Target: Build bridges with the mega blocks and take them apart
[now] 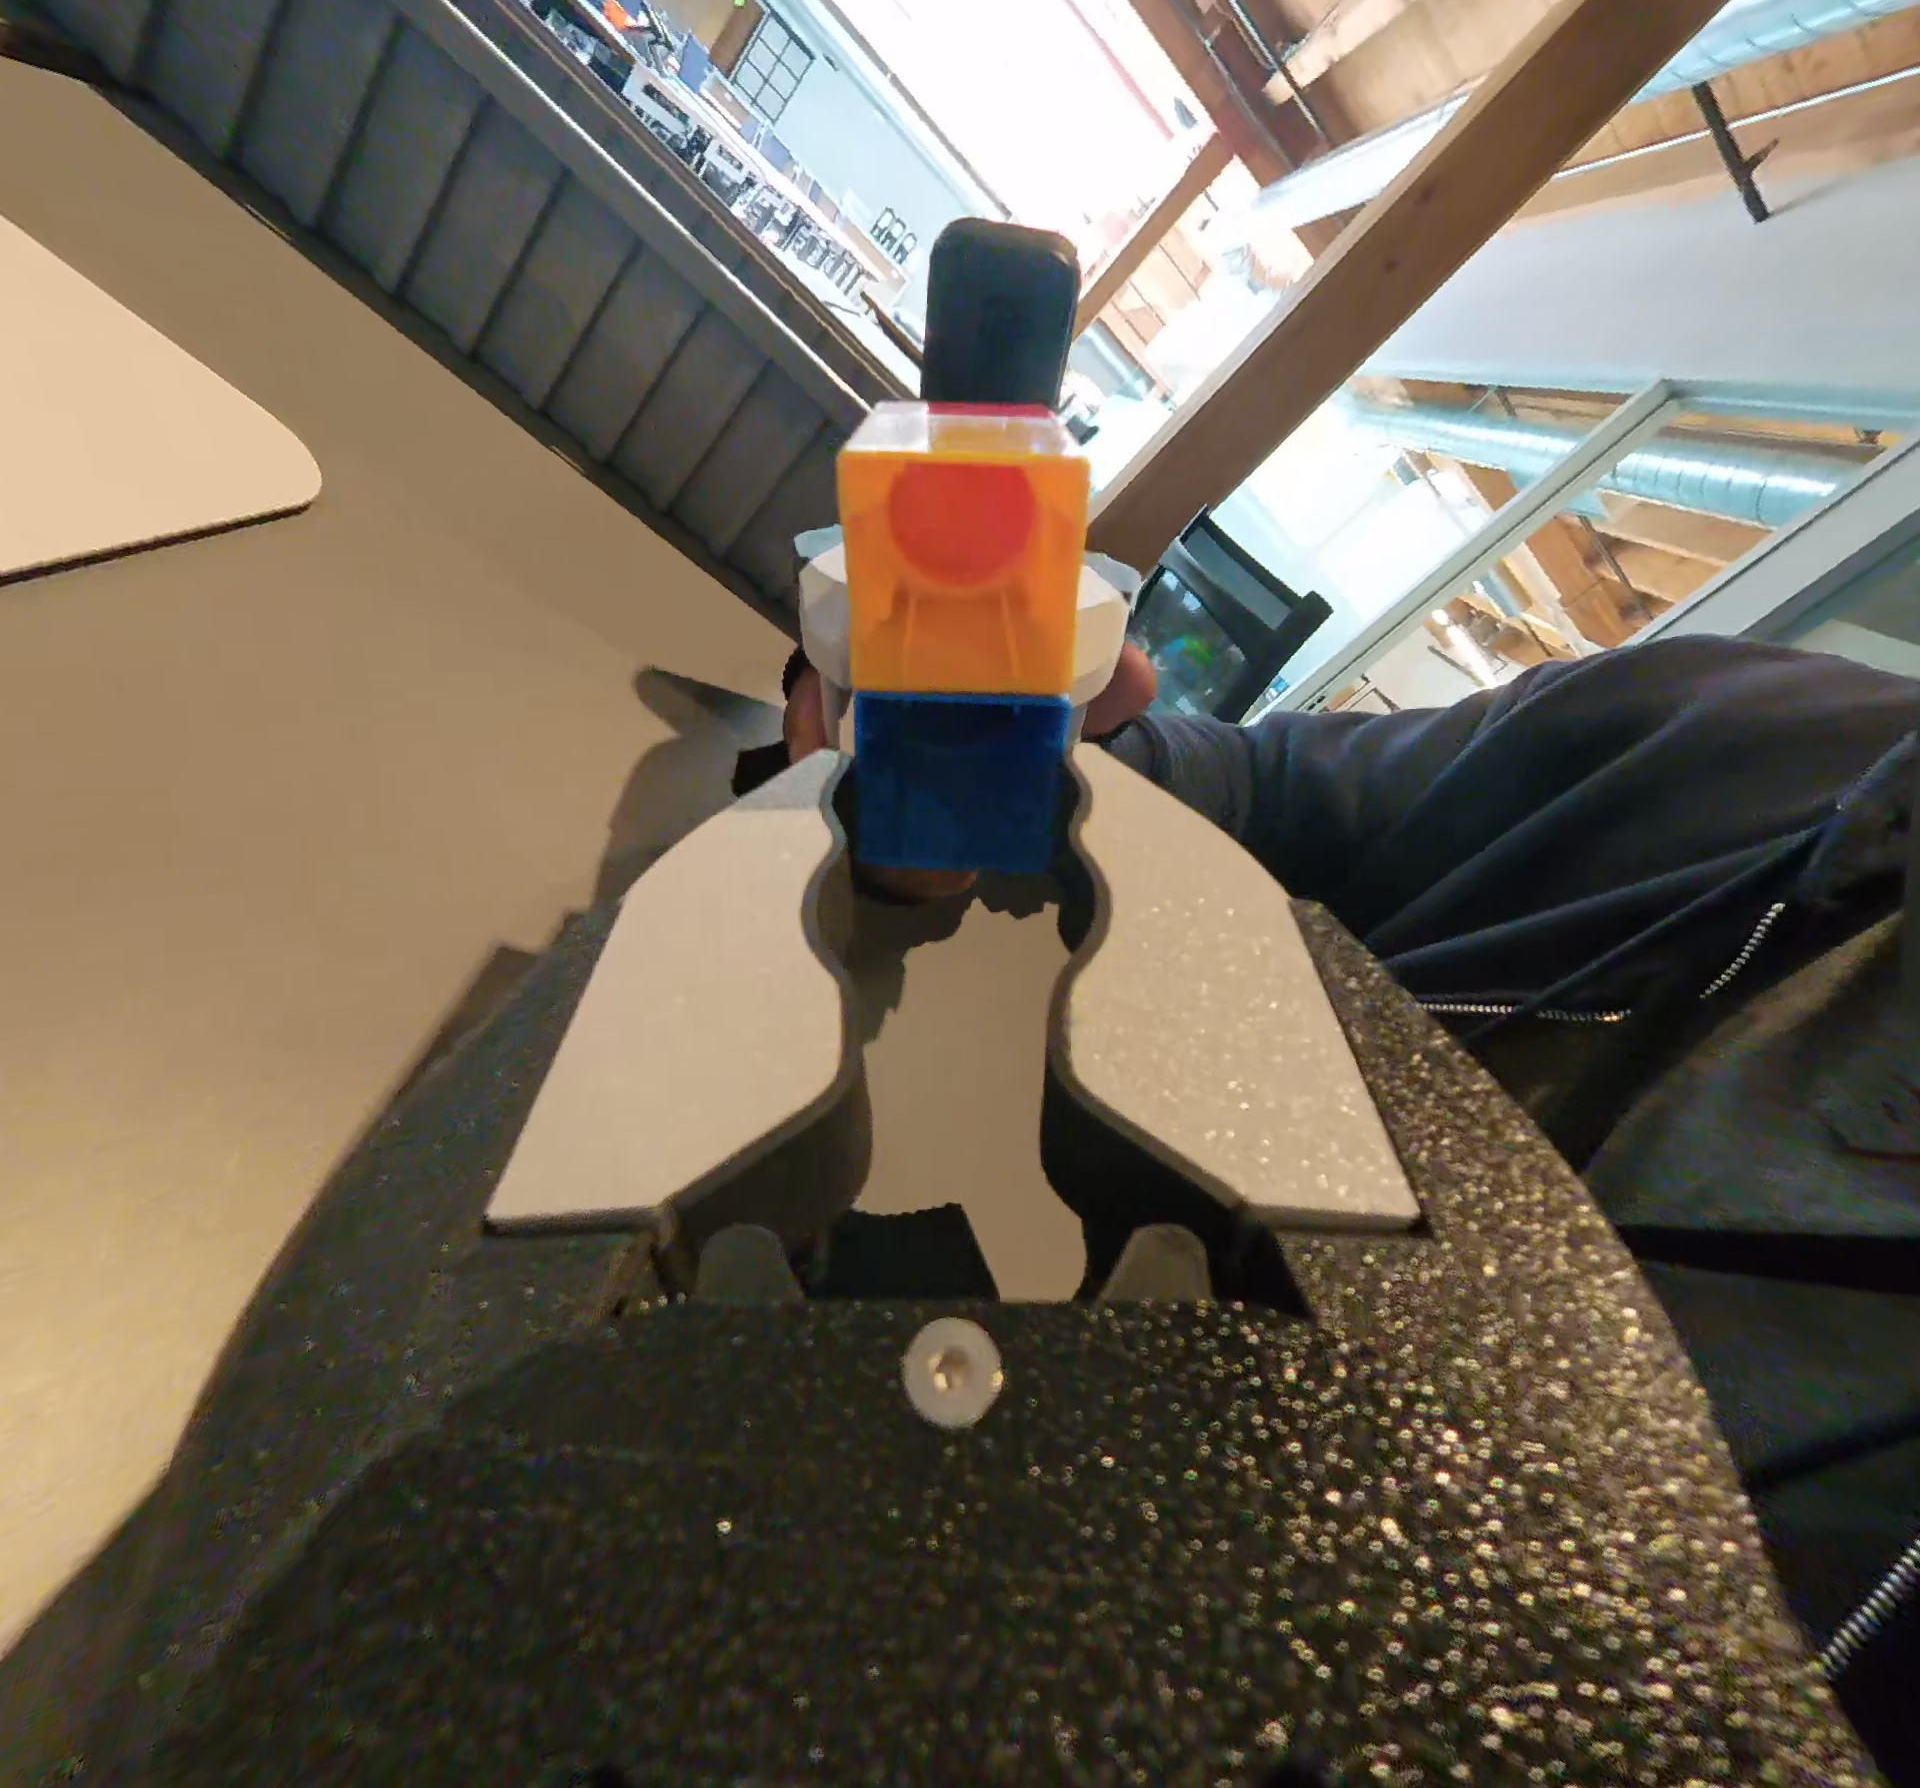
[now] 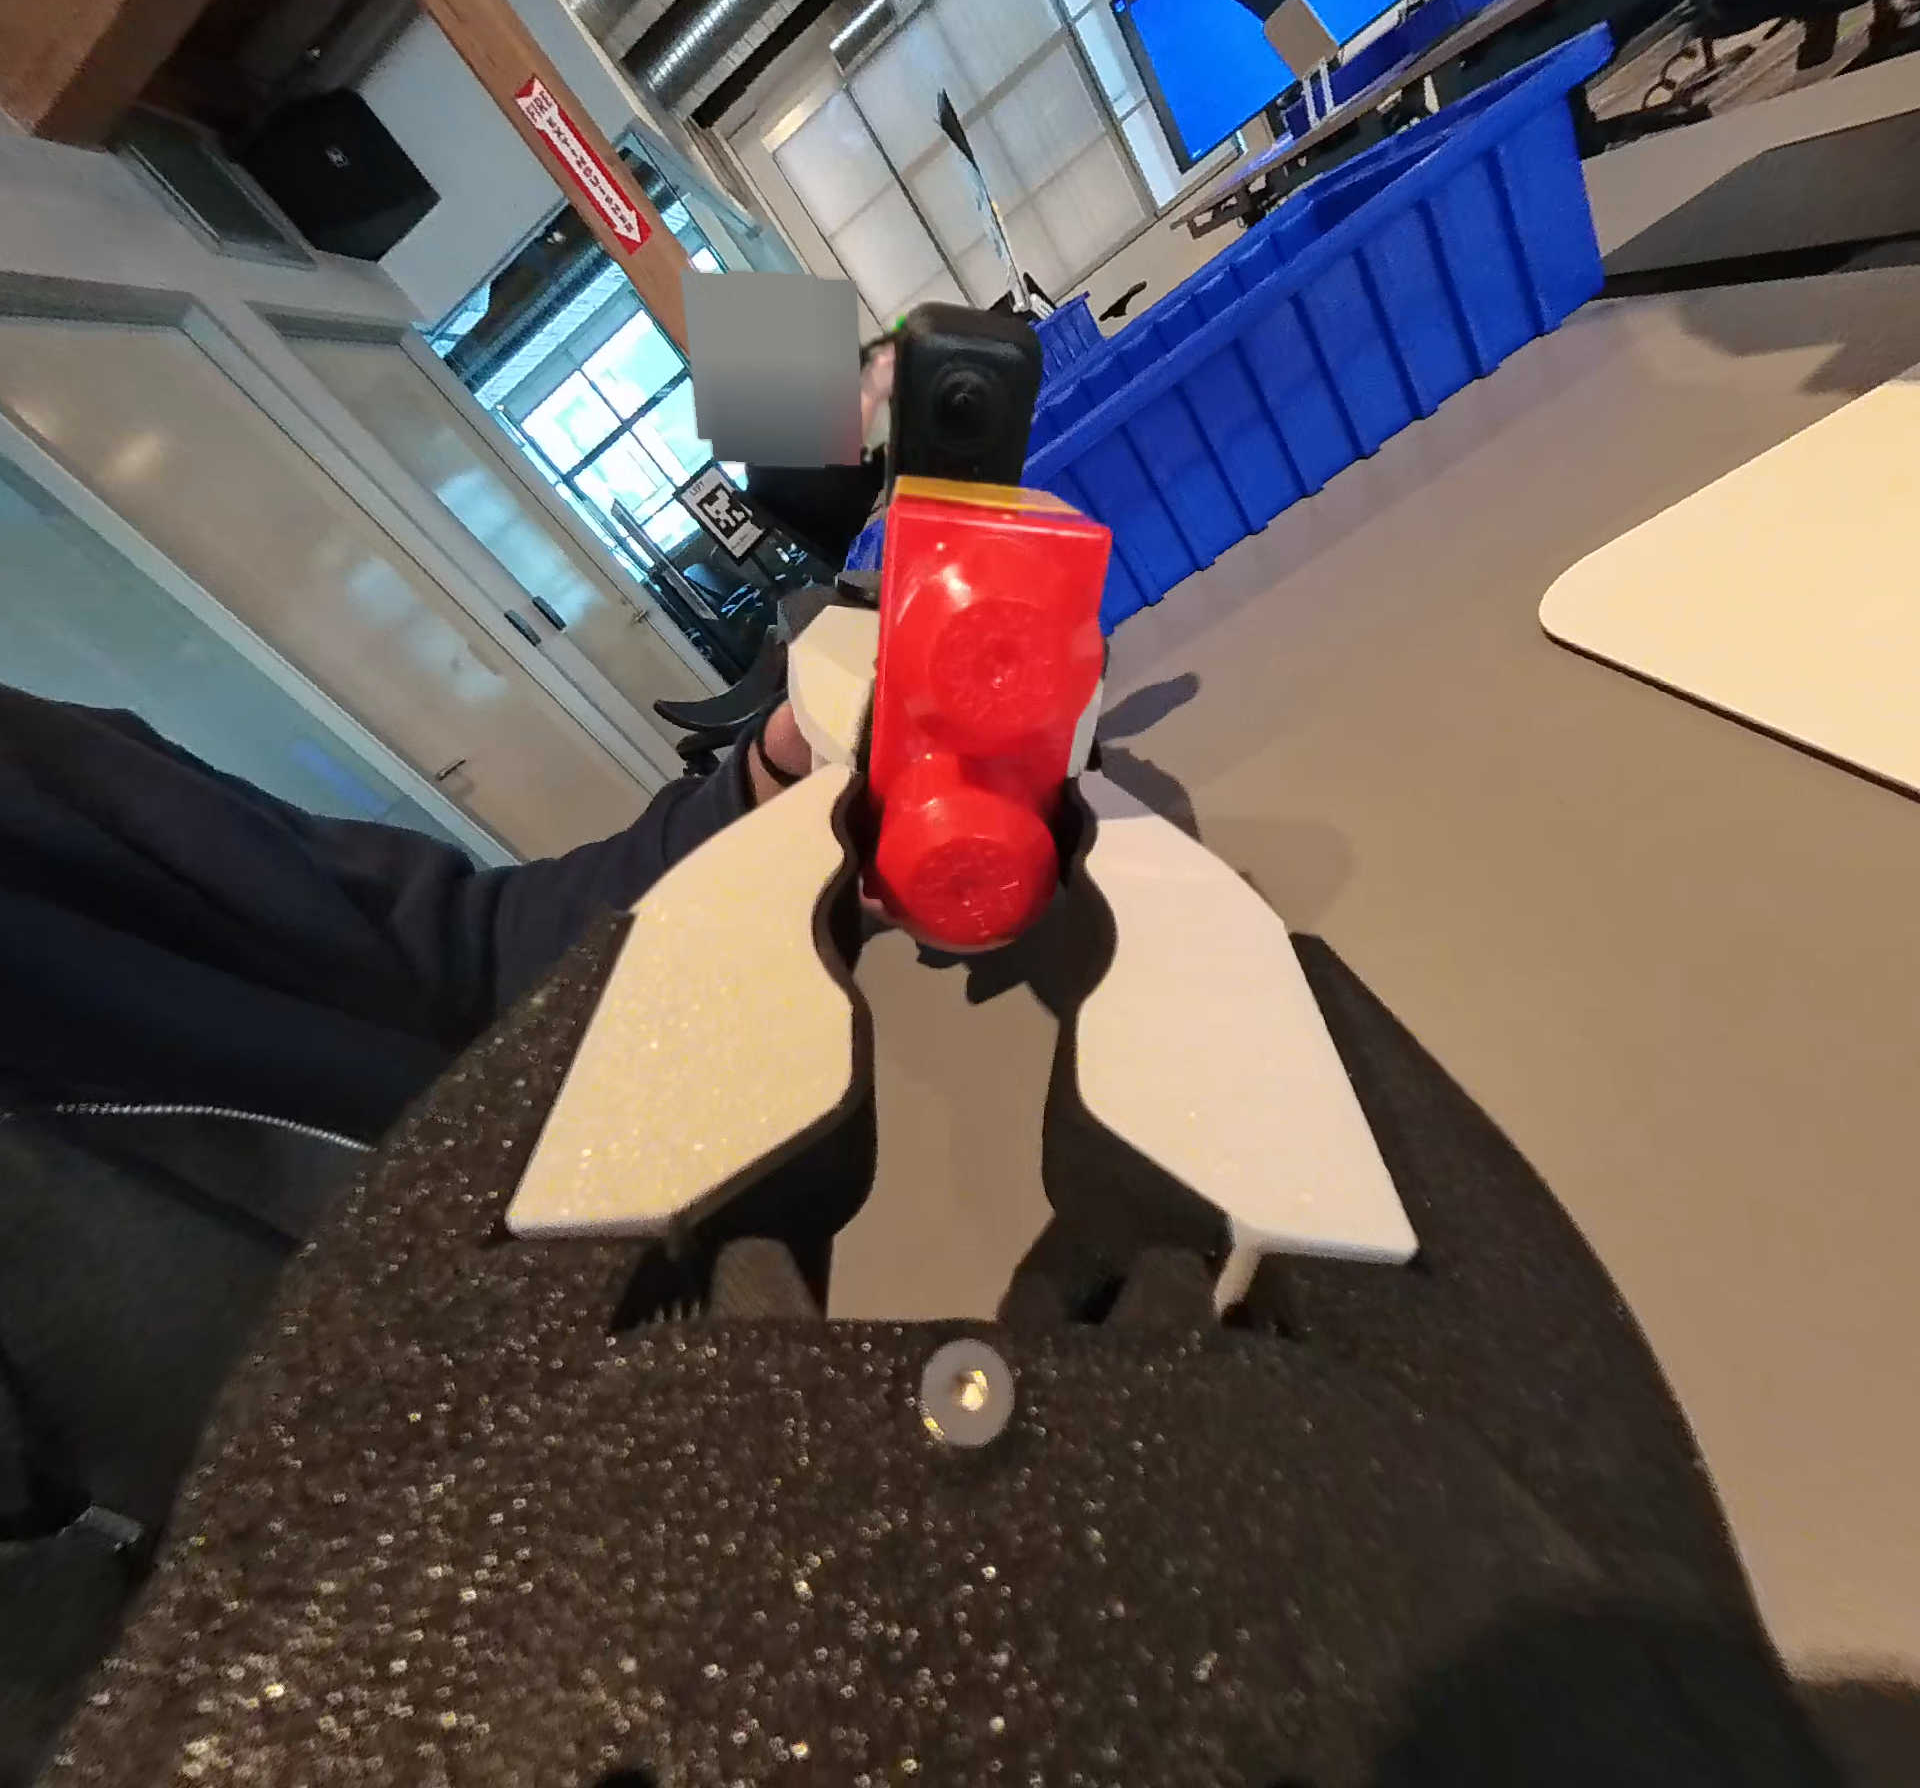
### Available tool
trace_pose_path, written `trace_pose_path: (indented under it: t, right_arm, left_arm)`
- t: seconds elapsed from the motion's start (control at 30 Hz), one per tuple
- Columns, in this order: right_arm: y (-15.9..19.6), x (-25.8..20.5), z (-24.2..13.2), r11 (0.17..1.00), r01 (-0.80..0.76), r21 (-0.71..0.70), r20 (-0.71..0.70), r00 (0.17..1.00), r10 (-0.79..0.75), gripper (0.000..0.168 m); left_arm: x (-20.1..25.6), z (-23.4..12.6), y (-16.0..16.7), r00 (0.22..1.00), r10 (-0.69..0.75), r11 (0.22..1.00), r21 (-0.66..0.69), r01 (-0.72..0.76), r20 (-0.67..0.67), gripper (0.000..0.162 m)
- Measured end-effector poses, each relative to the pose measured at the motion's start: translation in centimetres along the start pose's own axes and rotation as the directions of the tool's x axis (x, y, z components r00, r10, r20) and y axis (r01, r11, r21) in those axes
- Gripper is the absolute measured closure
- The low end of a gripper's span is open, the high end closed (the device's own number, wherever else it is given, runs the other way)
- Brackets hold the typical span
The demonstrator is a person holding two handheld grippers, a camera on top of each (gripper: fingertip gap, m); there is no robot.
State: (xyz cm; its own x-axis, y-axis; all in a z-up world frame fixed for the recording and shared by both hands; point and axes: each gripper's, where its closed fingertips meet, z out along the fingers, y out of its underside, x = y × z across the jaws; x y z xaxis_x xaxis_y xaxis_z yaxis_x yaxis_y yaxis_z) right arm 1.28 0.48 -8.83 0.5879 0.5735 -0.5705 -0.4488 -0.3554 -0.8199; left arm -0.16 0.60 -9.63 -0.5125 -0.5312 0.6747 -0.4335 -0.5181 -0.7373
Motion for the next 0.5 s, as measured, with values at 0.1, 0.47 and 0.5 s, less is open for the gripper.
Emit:
trace_pose_path:
  t: [0.1,0.47,0.5]
  right_arm:
    - [0.39,0.07,0.18,0.999,-0.016,-0.028,0.001,1.000,0.016,0.134]
    - [0.65,0.48,0.21,0.997,-0.055,-0.053,-0.002,0.998,0.055,0.133]
    - [0.67,0.48,0.22,0.997,-0.052,-0.055,-0.003,0.999,0.052,0.133]
  left_arm:
    - [-0.08,-0.19,0.31,1.000,-0.013,1.000,-0.022,0.013,-0.001,0.127]
    - [-0.55,-0.10,0.45,0.999,-0.029,0.999,-0.028,0.030,0.023,0.127]
    - [-0.56,-0.10,0.46,0.999,-0.029,0.999,-0.029,0.030,0.024,0.127]
